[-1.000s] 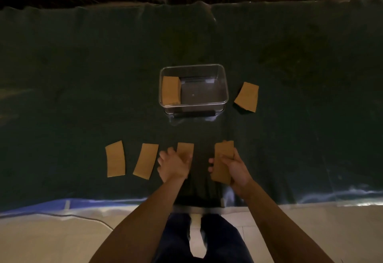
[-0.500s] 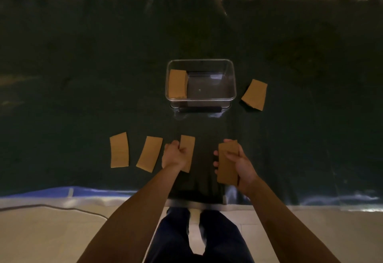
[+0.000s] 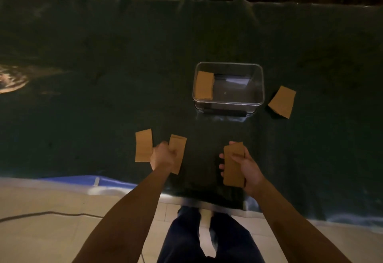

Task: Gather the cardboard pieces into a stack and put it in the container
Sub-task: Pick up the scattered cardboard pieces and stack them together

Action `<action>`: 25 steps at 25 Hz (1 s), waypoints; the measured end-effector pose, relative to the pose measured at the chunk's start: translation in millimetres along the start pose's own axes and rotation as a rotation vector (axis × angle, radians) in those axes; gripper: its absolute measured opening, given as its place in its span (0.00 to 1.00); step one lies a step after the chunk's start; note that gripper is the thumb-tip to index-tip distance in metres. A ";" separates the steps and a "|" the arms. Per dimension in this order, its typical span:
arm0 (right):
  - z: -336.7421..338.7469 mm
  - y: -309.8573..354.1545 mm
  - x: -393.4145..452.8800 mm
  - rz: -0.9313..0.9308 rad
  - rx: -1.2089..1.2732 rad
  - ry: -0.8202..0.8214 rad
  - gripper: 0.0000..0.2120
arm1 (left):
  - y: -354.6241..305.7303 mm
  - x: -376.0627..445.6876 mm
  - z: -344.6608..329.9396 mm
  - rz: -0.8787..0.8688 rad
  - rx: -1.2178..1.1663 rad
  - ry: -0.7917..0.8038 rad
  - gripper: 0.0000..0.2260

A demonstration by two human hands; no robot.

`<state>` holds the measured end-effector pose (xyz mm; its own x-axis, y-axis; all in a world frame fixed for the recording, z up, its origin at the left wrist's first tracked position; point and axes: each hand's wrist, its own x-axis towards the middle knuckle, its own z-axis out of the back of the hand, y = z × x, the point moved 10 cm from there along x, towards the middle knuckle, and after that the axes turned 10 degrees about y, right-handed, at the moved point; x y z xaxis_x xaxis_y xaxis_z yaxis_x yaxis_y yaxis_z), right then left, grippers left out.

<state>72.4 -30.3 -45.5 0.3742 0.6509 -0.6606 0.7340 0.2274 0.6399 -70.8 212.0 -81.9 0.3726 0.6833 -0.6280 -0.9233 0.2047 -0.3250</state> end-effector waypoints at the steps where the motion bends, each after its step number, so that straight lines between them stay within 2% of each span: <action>1: -2.2 1.0 0.0 0.004 -0.001 0.002 0.15 | 0.3 1.5 1.1 0.008 -0.005 -0.003 0.13; 4: -4.9 3.0 0.1 0.014 0.015 -0.006 0.15 | 1.7 2.9 4.7 0.042 -0.055 -0.007 0.14; 6: -5.1 3.9 -0.7 0.016 0.004 -0.025 0.15 | -5.5 1.1 0.9 0.015 -0.114 0.070 0.12; 8: -6.0 6.1 -2.1 0.043 -0.006 -0.037 0.18 | -17.8 -10.0 -8.6 -0.019 -0.347 0.241 0.11; 10: -11.0 6.6 -3.4 0.043 -0.023 -0.019 0.24 | -39.3 -36.2 -29.2 -0.031 -0.672 0.509 0.15; 11: -16.3 4.3 -3.3 0.022 -0.033 0.006 0.27 | -52.9 -51.2 -38.9 -0.050 -0.766 0.625 0.16; 13: -27.1 -0.8 -0.6 -0.005 -0.017 0.059 0.29 | -75.1 -76.8 -56.5 -0.088 -0.868 0.744 0.17; 15: -33.2 -0.9 3.5 0.004 0.017 0.078 0.22 | -88.0 -92.3 -64.4 -0.096 -0.937 0.718 0.16; 17: -35.0 -0.5 5.4 0.001 0.038 0.071 0.16 | -92.7 -95.3 -61.2 -0.115 -0.932 0.617 0.13; 20: -39.7 -4.6 6.3 -0.035 0.105 0.107 0.16 | -92.8 -94.5 -54.0 -0.173 -0.796 0.513 0.12; 22: -43.9 -4.0 6.6 -0.036 0.124 0.132 0.17 | -98.8 -92.1 -41.2 -0.297 -0.613 0.409 0.13; 24: -46.0 -0.2 6.0 -0.030 0.112 0.133 0.17 | -105.2 -91.4 -25.4 -0.438 -0.398 0.269 0.19; 25: -46.1 1.6 6.0 -0.027 0.105 0.126 0.17 | -109.7 -93.0 -17.8 -0.500 -0.309 0.223 0.27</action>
<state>49.7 7.3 -30.4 0.2843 0.7331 -0.6178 0.8005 0.1732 0.5738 -2.5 113.5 -0.5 0.7937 0.3876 -0.4689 -0.5750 0.2264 -0.7862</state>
